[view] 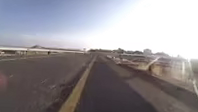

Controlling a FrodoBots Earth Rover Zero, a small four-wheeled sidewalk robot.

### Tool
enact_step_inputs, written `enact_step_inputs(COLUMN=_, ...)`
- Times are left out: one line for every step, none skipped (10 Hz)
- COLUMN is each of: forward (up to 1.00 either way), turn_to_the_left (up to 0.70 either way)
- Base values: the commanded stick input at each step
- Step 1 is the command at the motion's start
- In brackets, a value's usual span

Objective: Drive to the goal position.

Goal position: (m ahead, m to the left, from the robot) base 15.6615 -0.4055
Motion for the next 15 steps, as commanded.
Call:
enact_step_inputs(forward=0.50, turn_to_the_left=0.00)
enact_step_inputs(forward=0.50, turn_to_the_left=0.00)
enact_step_inputs(forward=0.50, turn_to_the_left=0.00)
enact_step_inputs(forward=0.50, turn_to_the_left=0.00)
enact_step_inputs(forward=0.50, turn_to_the_left=0.00)
enact_step_inputs(forward=0.50, turn_to_the_left=0.00)
enact_step_inputs(forward=0.50, turn_to_the_left=0.00)
enact_step_inputs(forward=0.50, turn_to_the_left=0.00)
enact_step_inputs(forward=0.50, turn_to_the_left=0.00)
enact_step_inputs(forward=0.50, turn_to_the_left=0.00)
enact_step_inputs(forward=0.50, turn_to_the_left=0.00)
enact_step_inputs(forward=0.50, turn_to_the_left=0.00)
enact_step_inputs(forward=0.50, turn_to_the_left=0.00)
enact_step_inputs(forward=0.50, turn_to_the_left=0.00)
enact_step_inputs(forward=0.50, turn_to_the_left=0.00)
